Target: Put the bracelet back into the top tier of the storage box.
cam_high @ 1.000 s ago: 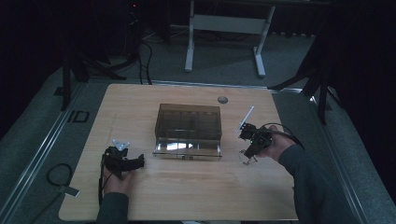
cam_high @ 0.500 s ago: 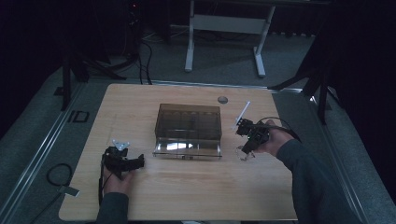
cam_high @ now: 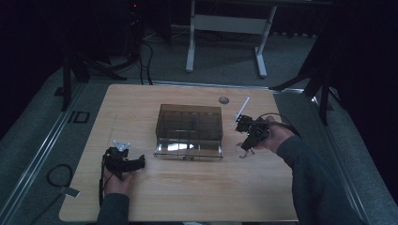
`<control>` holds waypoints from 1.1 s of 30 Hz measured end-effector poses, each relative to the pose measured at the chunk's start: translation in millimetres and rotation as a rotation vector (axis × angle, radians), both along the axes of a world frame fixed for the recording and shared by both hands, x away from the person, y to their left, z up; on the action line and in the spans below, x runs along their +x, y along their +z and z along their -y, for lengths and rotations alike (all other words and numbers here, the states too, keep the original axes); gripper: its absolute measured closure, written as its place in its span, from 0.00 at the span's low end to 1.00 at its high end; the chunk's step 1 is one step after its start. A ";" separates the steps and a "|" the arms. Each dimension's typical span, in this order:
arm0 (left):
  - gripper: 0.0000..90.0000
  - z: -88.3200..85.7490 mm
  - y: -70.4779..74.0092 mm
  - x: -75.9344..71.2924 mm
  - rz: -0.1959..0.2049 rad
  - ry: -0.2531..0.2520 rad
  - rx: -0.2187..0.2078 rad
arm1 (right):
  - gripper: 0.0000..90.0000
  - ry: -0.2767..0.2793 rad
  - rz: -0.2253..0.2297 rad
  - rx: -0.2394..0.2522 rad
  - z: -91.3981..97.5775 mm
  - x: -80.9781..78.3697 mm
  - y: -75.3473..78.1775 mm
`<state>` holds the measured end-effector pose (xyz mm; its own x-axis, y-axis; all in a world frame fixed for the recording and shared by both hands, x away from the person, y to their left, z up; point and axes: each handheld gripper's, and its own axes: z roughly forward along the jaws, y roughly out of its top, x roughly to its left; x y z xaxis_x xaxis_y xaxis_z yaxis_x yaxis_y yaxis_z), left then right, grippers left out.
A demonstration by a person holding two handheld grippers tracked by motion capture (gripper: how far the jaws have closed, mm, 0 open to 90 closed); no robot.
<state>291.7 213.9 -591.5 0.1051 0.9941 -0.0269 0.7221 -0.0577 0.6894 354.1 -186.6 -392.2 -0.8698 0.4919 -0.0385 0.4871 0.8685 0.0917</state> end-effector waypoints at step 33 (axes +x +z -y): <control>0.03 -0.1 0.1 0.0 -0.002 -0.001 0.001 | 0.94 0.083 0.004 0.011 -19.4 6.7 15.3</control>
